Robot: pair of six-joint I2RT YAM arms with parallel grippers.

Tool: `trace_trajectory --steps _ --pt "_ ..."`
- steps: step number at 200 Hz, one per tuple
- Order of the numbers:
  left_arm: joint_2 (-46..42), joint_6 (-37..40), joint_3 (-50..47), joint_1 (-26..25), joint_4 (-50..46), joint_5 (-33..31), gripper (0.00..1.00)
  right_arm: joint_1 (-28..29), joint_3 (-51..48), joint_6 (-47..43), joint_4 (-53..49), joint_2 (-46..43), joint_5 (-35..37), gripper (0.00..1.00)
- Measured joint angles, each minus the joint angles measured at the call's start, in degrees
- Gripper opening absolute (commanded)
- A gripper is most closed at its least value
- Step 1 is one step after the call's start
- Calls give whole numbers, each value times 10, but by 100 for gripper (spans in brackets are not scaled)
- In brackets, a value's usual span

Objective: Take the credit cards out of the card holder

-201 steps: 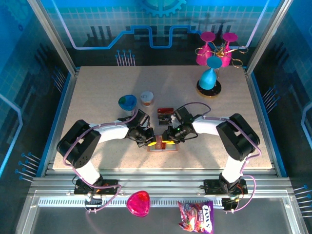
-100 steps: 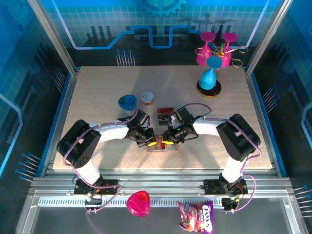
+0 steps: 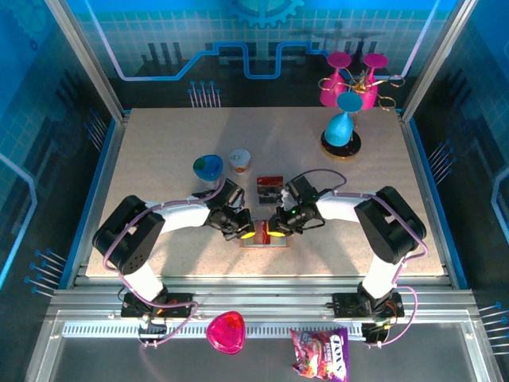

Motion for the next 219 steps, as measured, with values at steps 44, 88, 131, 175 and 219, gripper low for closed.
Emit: trace_trajectory --steps 44,88,131,175,219 --pt "0 1 1 0 -1 0 5 -18 0 -22 -28 -9 2 12" --pt "4 2 6 0 -7 0 5 -35 14 -61 -89 -18 19 11" --pt "4 3 6 0 -9 0 5 -36 39 -81 -125 -28 35 11" --pt "4 3 6 0 -8 0 5 -35 52 -86 -149 -28 50 10" --pt "4 3 6 0 -8 1 5 -30 65 -90 -169 -33 61 8"
